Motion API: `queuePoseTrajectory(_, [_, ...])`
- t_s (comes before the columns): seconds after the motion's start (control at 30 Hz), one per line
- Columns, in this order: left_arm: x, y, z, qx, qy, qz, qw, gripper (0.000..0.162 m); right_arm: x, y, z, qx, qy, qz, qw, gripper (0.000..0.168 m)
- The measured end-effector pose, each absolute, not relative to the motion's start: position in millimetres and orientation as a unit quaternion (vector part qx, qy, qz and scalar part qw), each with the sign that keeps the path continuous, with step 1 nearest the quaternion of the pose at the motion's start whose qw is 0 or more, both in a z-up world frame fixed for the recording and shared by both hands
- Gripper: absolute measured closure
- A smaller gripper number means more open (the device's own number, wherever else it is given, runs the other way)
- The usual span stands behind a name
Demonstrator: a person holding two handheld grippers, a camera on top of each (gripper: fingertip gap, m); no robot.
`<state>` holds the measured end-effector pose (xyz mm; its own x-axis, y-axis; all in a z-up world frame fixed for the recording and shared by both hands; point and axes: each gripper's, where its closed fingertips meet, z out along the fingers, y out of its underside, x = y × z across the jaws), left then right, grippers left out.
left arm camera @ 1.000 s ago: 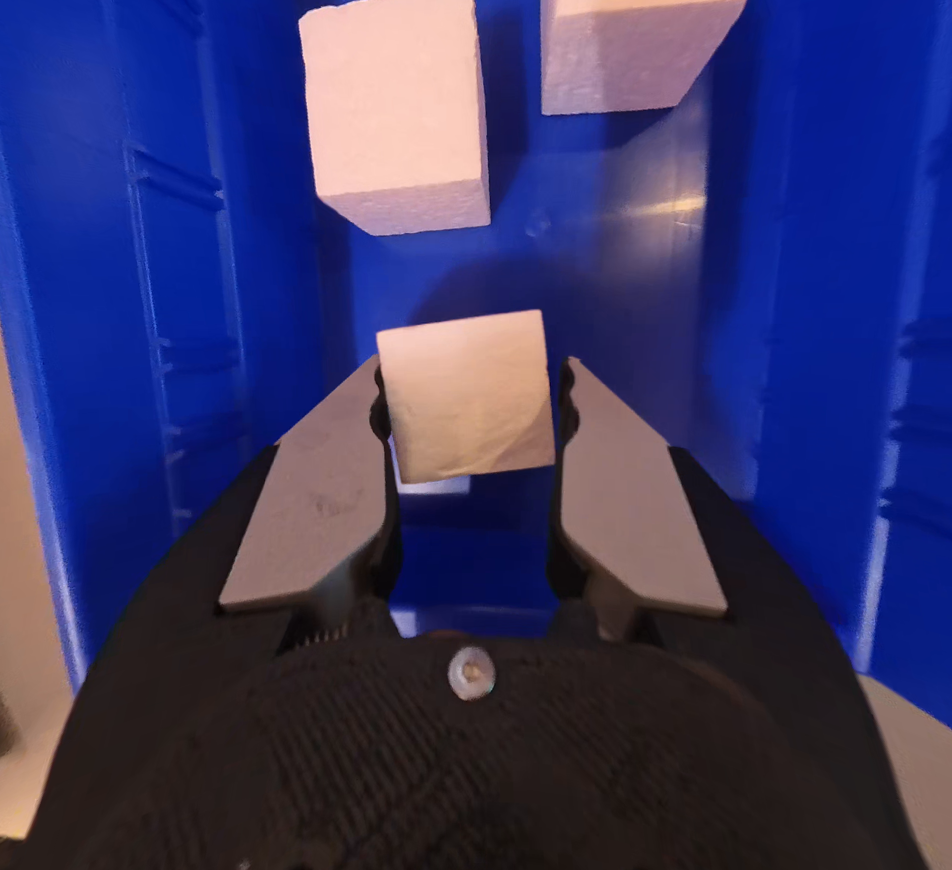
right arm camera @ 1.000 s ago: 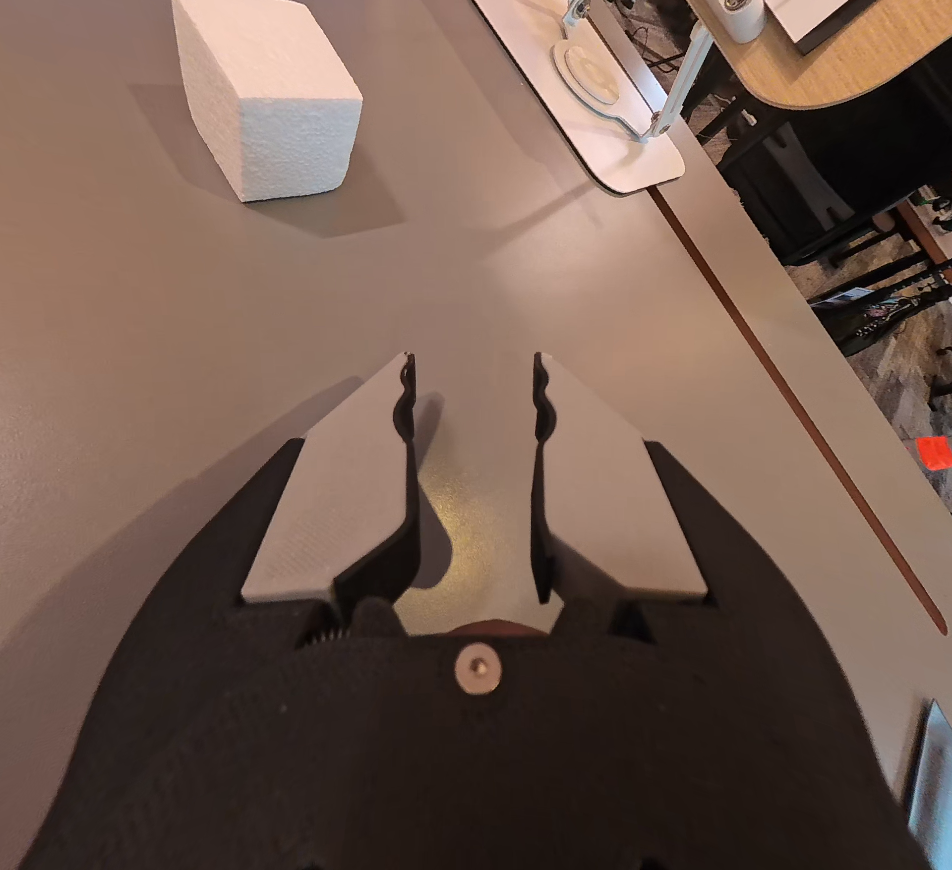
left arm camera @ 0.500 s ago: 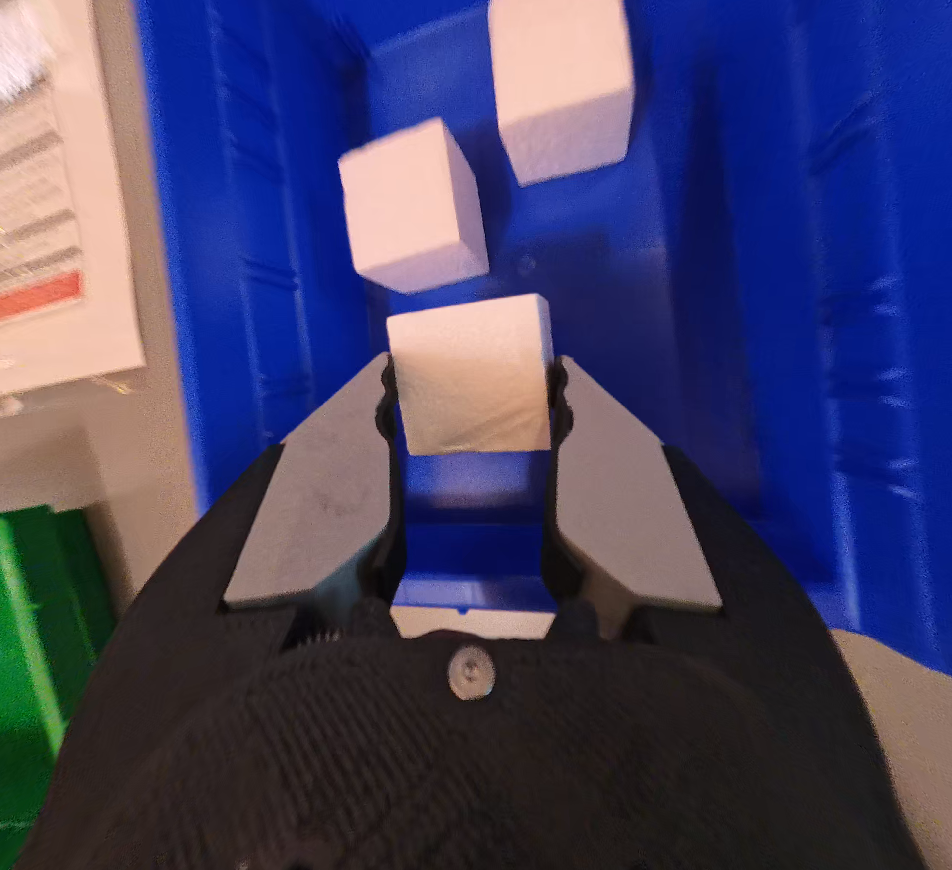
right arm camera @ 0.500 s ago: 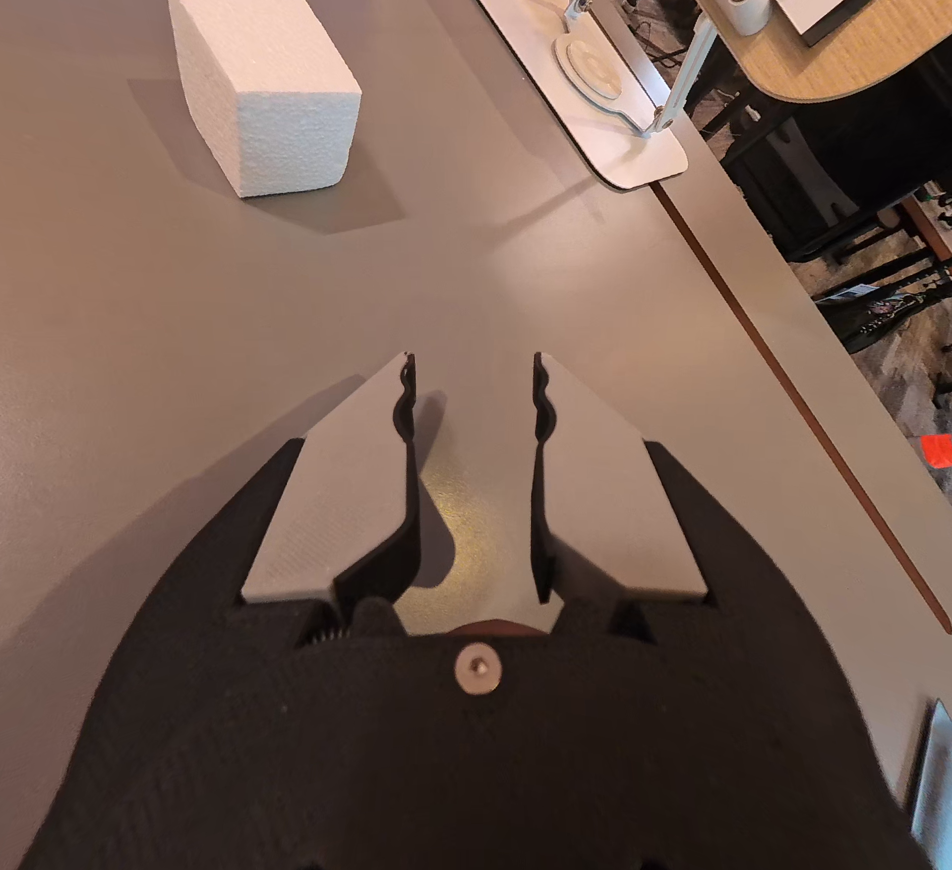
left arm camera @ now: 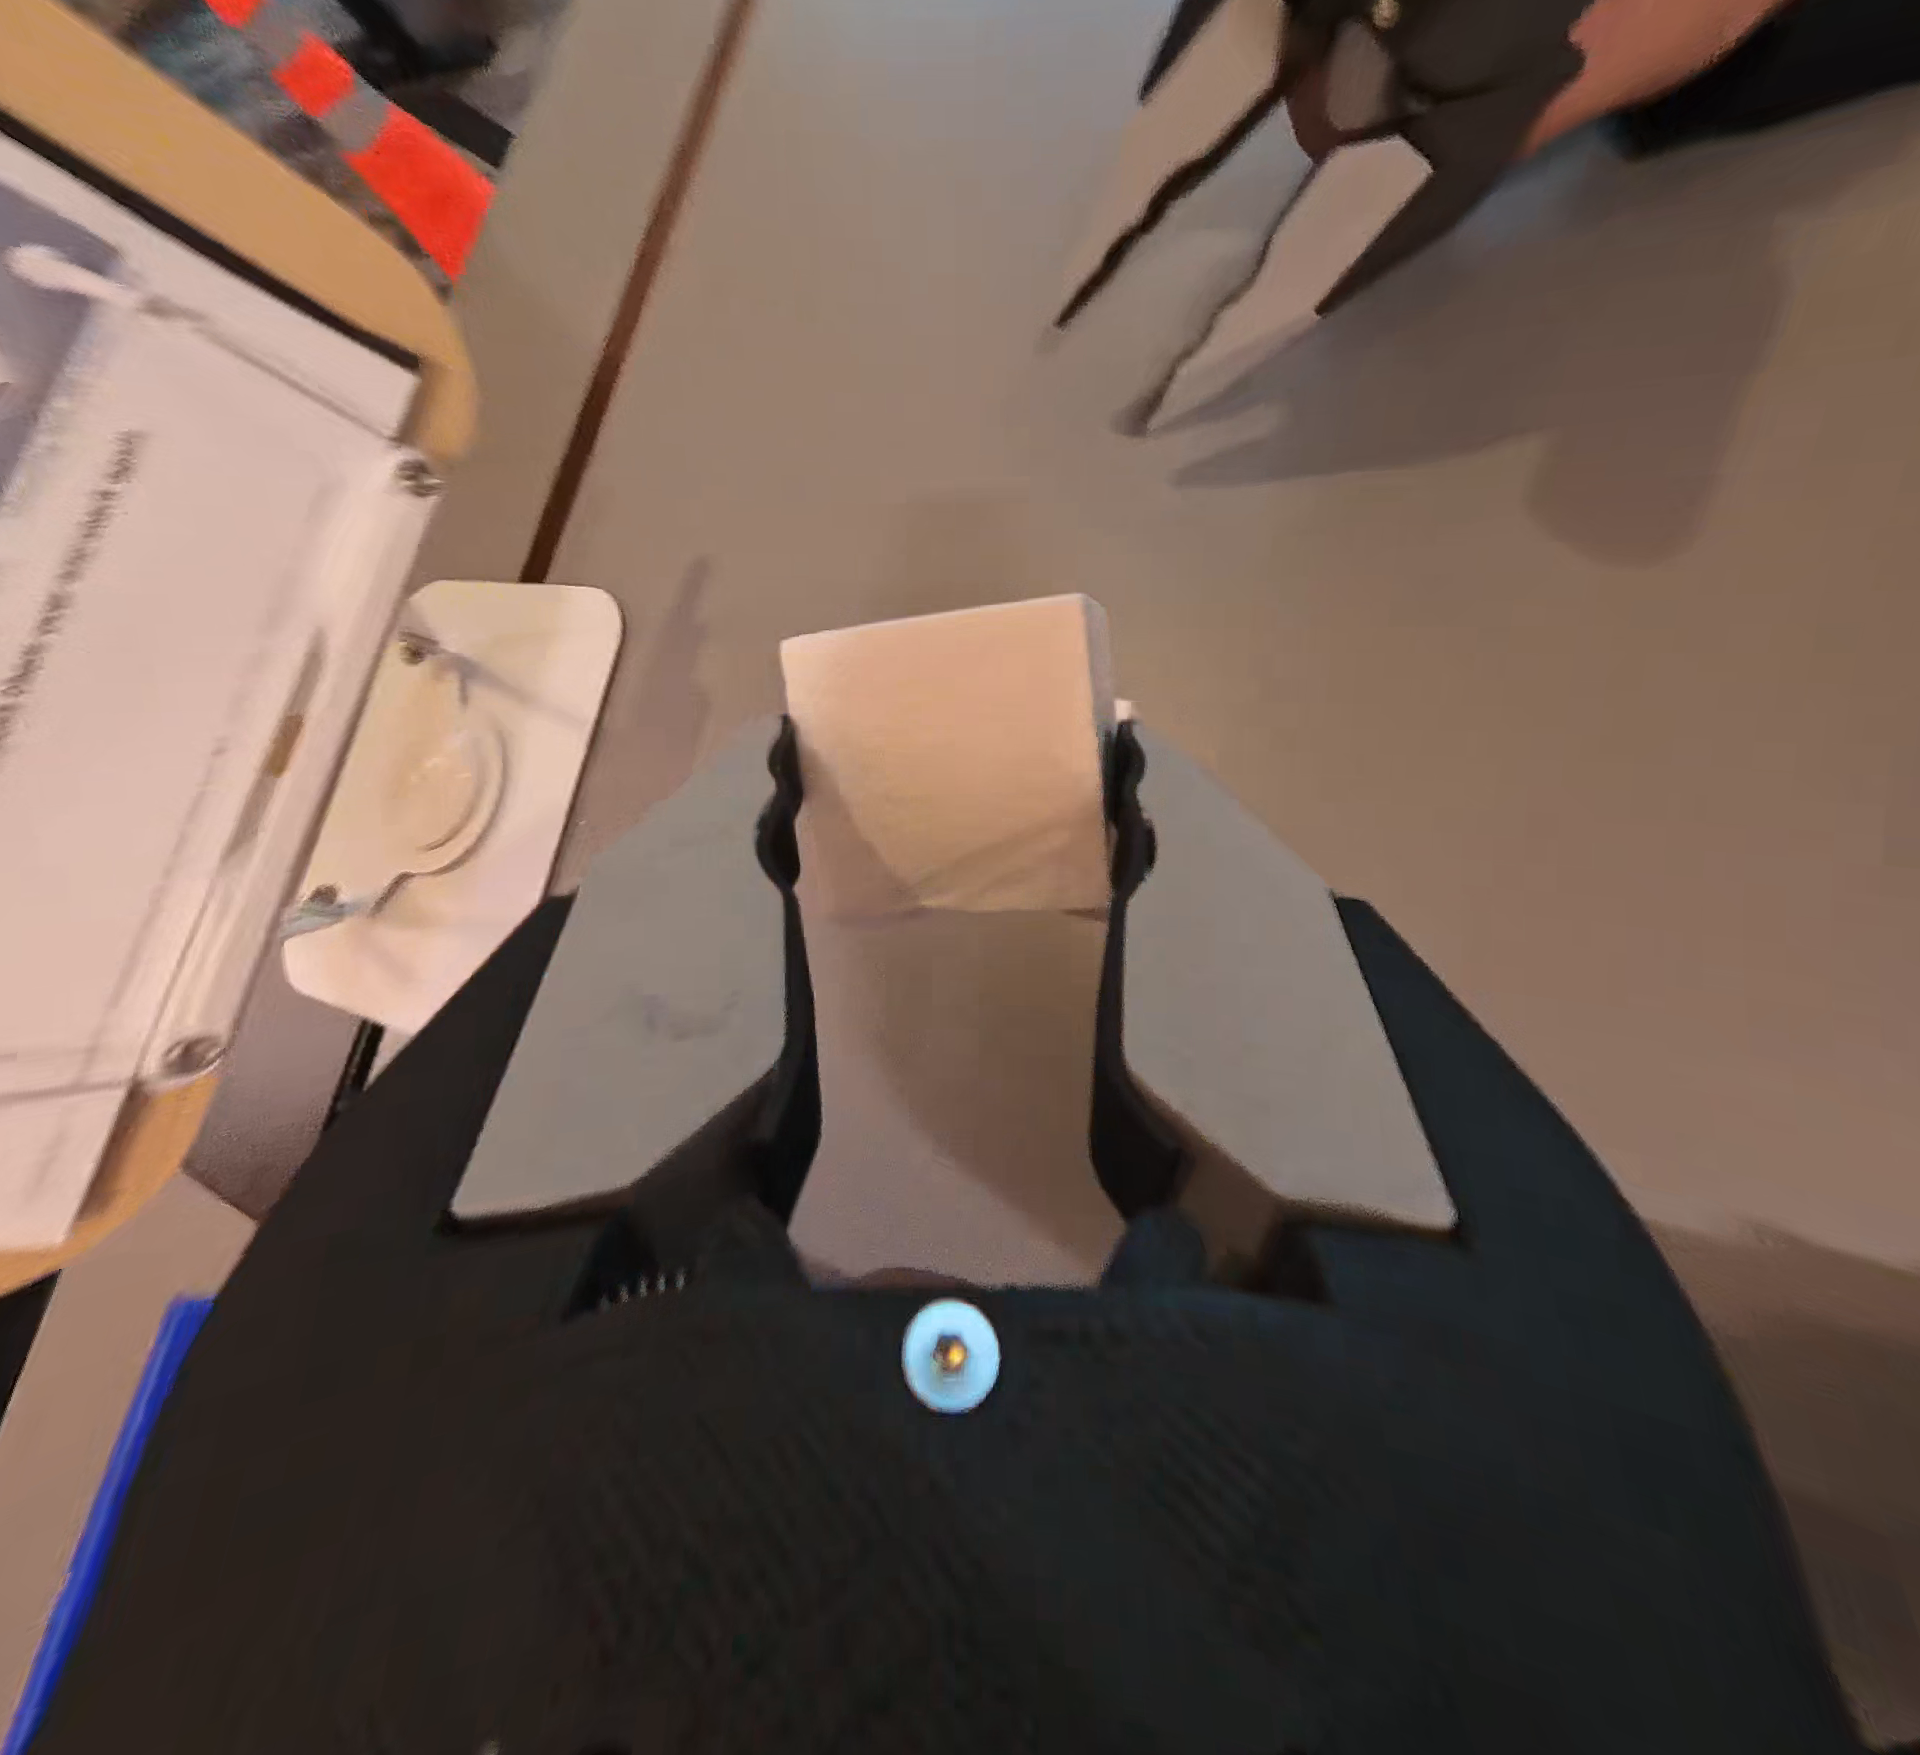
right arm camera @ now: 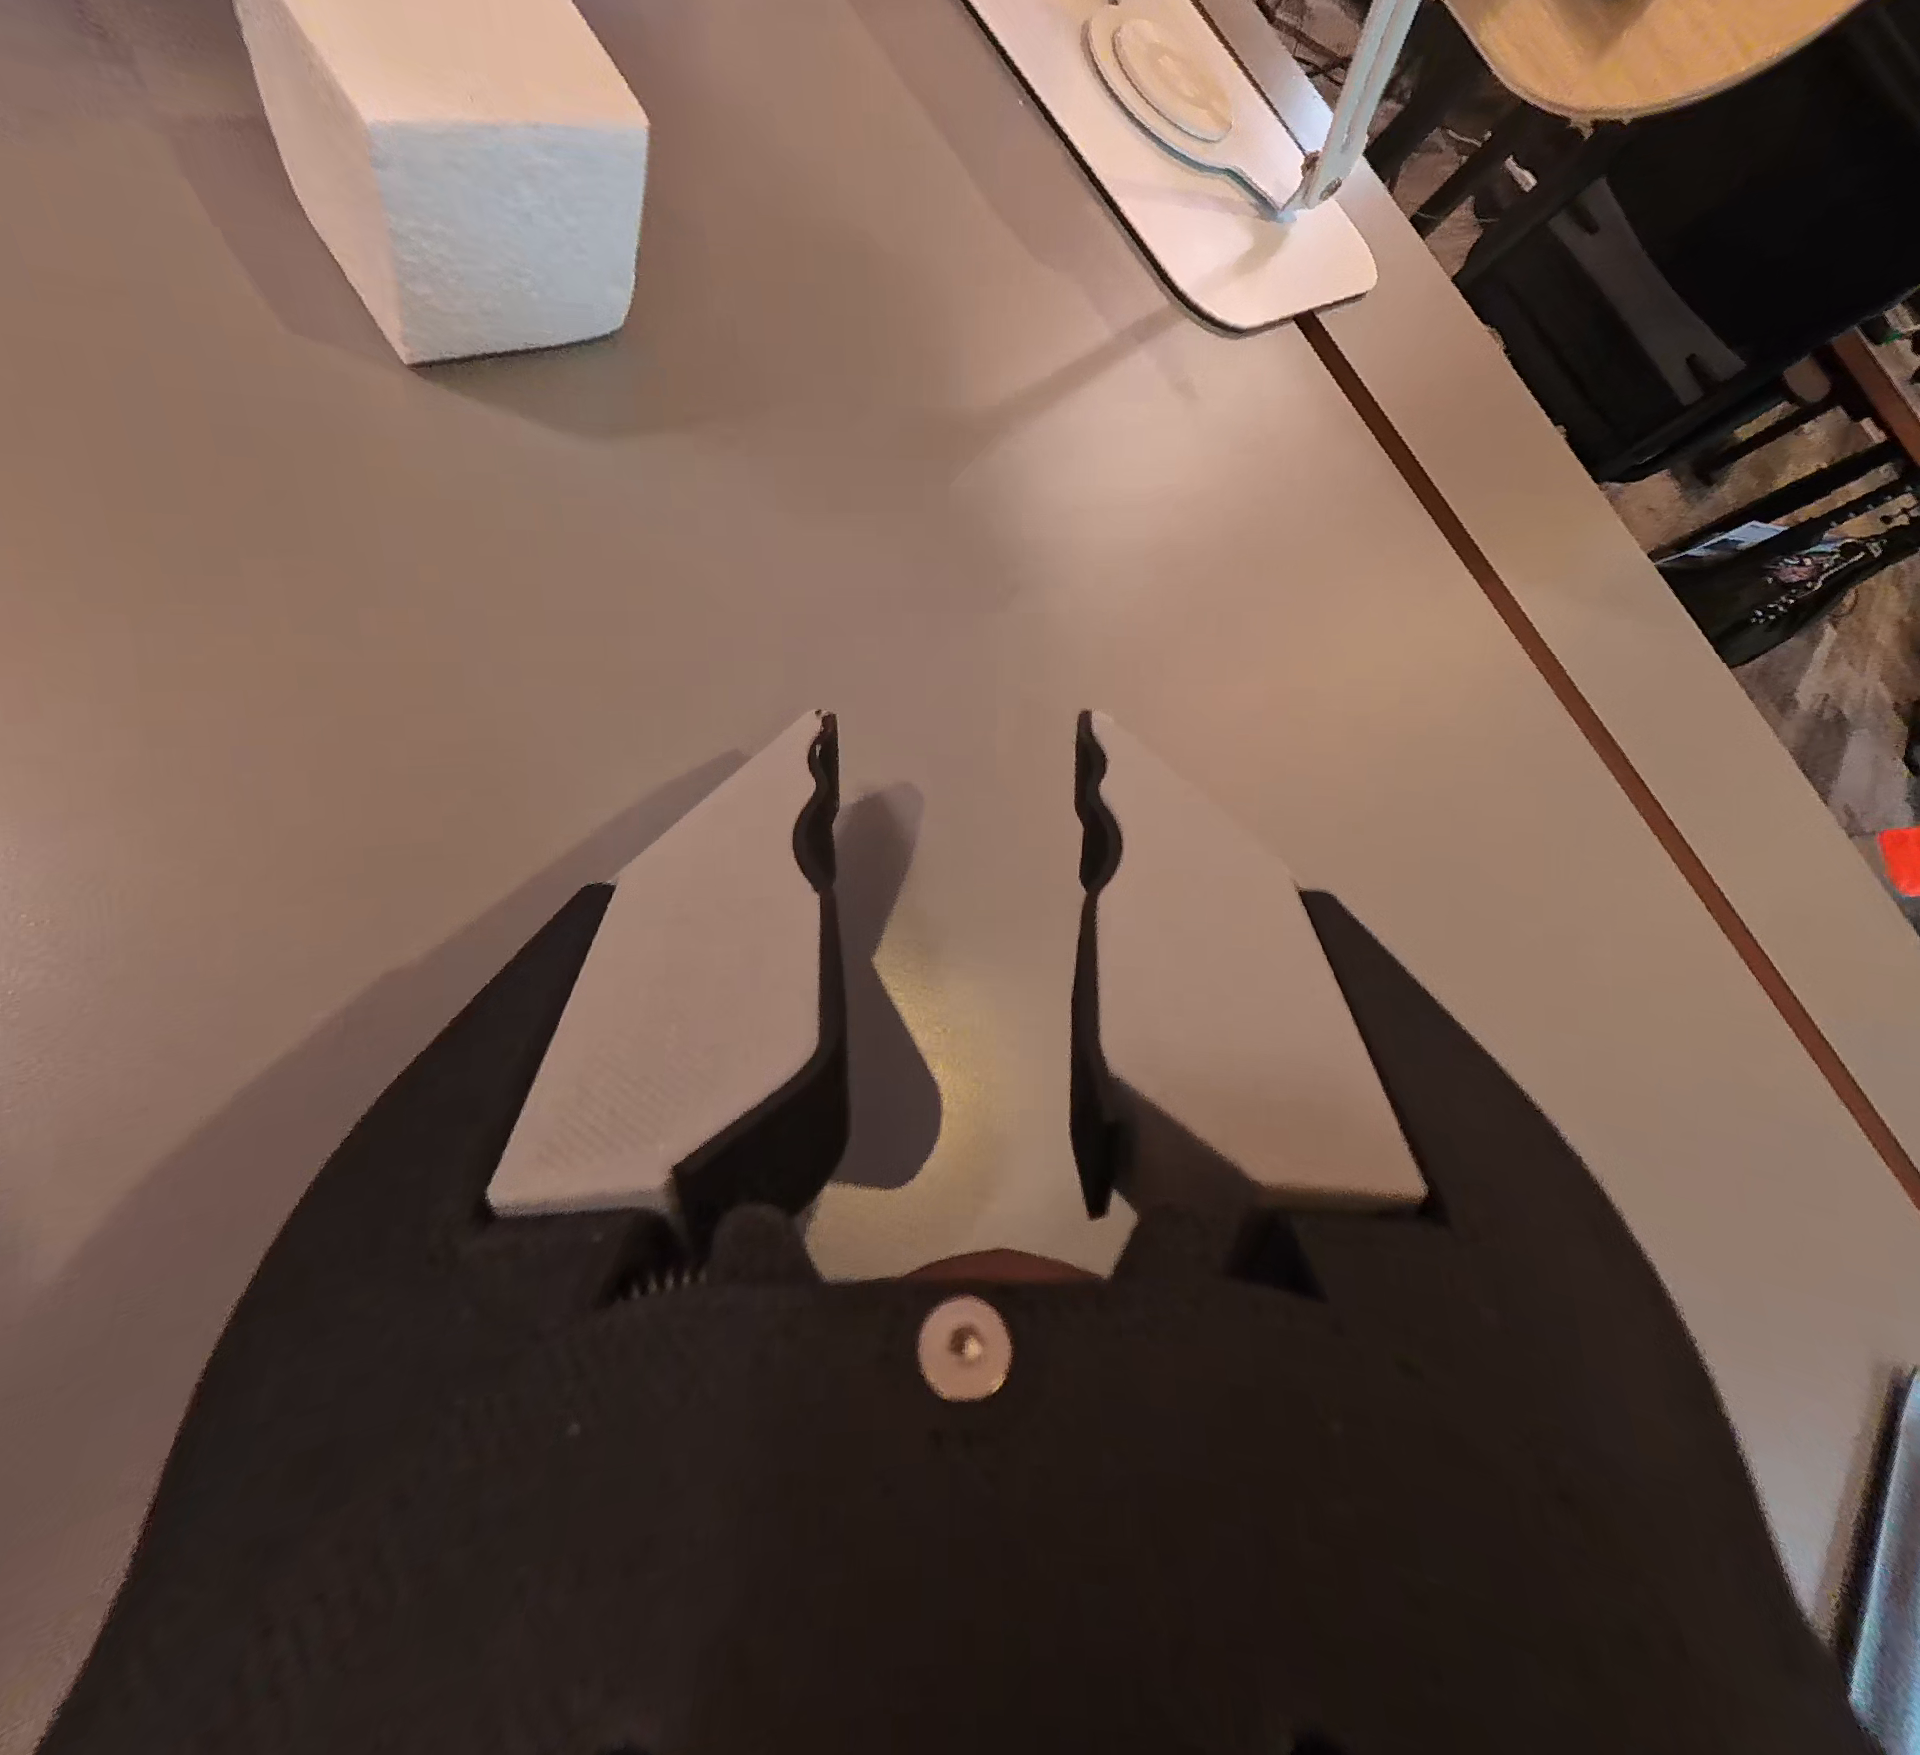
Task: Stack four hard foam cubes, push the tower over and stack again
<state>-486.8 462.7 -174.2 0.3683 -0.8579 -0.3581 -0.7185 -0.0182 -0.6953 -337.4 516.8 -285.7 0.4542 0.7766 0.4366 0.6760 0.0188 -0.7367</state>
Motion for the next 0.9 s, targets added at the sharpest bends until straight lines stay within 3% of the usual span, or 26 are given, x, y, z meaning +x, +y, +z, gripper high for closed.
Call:
queuePoseTrajectory(0.23, [-468,466,-209,-0.677,0.589,-0.141,0.418,0.104,-340,515,-291,-0.699,-0.528,0.061,0.479,0.125])
queuePoseTrajectory(0.47, [-473,467,-206,-0.689,0.632,-0.166,0.315,0.104,-348,508,-296,-0.691,-0.544,0.061,0.472,0.125])
queuePoseTrajectory(0.63, [-452,476,-192,-0.644,0.665,-0.114,0.361,0.104,-346,511,-301,-0.703,-0.534,0.073,0.464,0.125])
queuePoseTrajectory(0.9, [-461,476,-203,-0.627,0.699,-0.056,0.339,0.104,-347,510,-299,-0.705,-0.526,0.089,0.467,0.125])
